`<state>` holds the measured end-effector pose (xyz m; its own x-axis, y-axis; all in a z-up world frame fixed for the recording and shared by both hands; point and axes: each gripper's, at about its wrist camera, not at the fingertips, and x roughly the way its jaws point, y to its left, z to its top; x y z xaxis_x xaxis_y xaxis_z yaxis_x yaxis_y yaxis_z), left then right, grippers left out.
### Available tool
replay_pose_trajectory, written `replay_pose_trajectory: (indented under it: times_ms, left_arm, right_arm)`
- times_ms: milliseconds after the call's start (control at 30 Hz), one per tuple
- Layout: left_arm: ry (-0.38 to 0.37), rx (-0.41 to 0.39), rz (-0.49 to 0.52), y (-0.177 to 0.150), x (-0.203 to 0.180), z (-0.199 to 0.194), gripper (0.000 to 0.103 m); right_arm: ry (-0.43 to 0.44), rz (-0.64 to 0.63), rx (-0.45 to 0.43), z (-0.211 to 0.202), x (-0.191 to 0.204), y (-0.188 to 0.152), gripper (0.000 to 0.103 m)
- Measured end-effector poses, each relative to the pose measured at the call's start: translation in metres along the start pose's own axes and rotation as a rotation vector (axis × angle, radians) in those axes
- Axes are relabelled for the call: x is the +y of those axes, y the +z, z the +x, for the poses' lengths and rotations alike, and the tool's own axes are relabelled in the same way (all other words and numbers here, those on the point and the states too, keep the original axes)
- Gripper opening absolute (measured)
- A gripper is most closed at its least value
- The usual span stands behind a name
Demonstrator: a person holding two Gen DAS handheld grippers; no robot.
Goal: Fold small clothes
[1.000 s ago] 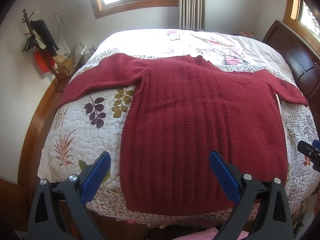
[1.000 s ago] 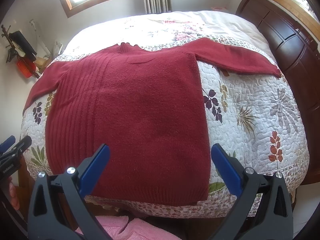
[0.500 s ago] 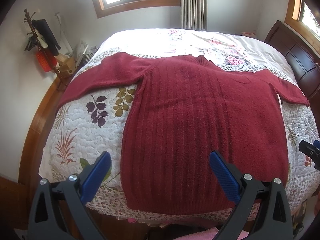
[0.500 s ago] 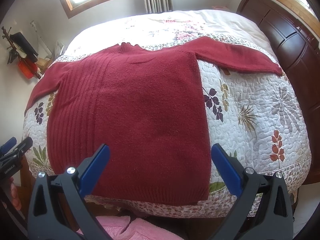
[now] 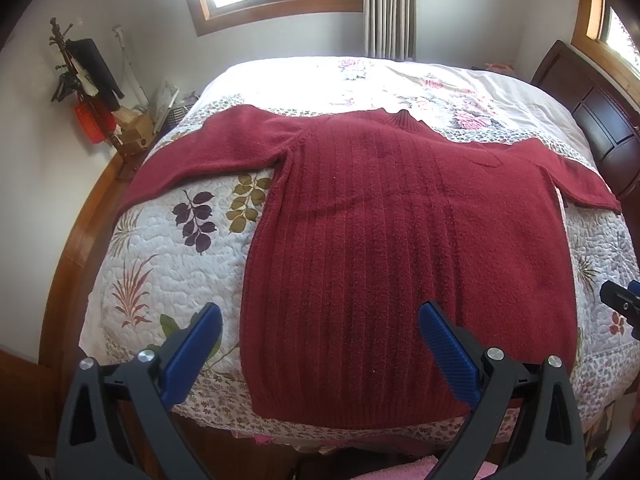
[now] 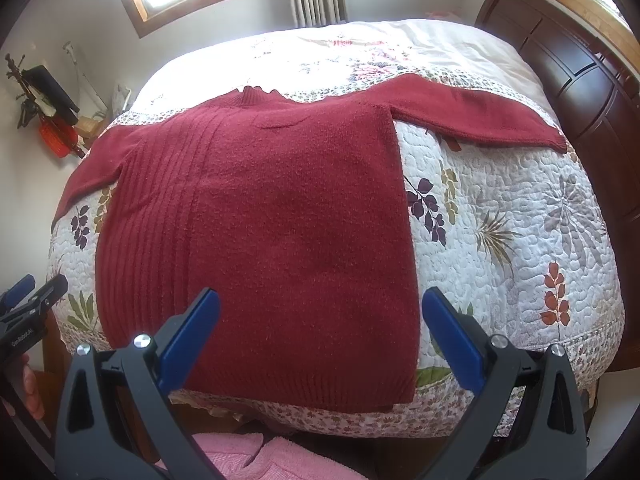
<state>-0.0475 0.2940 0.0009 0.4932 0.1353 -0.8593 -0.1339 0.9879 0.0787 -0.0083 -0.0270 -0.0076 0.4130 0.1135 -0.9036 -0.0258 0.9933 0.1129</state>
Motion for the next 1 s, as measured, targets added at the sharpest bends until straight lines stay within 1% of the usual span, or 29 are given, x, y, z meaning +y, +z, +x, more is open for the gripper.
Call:
replay_pose_trajectory:
  times_ms: [233,333,500,600,667,733,800,833,867,933,1000]
  left_arm:
    - [-0.003,0.002,0.003,0.001,-0.004,0.000,0.099]
    - [-0.026,0.004,-0.008,0.003,-0.006,0.002,0.099]
    - [-0.044,0.061,0.008,0.008,-0.020,0.020,0.099]
    - [-0.066,0.094,0.008,0.015,-0.035,0.033,0.099]
    - [-0.076,0.101,-0.001,0.026,-0.051,0.043,0.099]
    - [-0.093,0.078,-0.016,0.041,-0.069,0.049,0.099]
    - [-0.125,0.006,-0.050,0.059,-0.088,0.052,0.099]
    - [-0.142,-0.030,-0.071,0.068,-0.097,0.053,0.099]
    - [-0.154,-0.046,-0.090,0.077,-0.106,0.056,0.099]
    - [-0.183,-0.032,-0.099,0.099,-0.128,0.066,0.099]
    - [-0.196,-0.012,-0.053,0.123,-0.161,0.080,0.099]
  right_arm:
    - [0.001,-0.001,0.000,0.000,-0.001,0.001,0.100]
    - [0.006,0.001,0.002,0.002,-0.003,0.001,0.100]
    - [0.025,0.018,0.011,0.011,-0.023,0.009,0.100]
    - [0.022,0.054,0.016,0.019,-0.056,0.023,0.100]
    - [0.034,0.080,0.011,0.023,-0.079,0.034,0.100]
    - [0.024,0.090,0.003,0.029,-0.108,0.052,0.100]
    - [0.004,0.104,-0.010,0.035,-0.136,0.069,0.100]
    - [-0.025,0.127,-0.013,0.039,-0.159,0.083,0.100]
    - [-0.032,0.140,-0.020,0.042,-0.174,0.091,0.100]
    - [-0.045,0.167,-0.034,0.051,-0.212,0.112,0.100]
    - [-0.098,0.193,-0.028,0.065,-0.256,0.136,0.100]
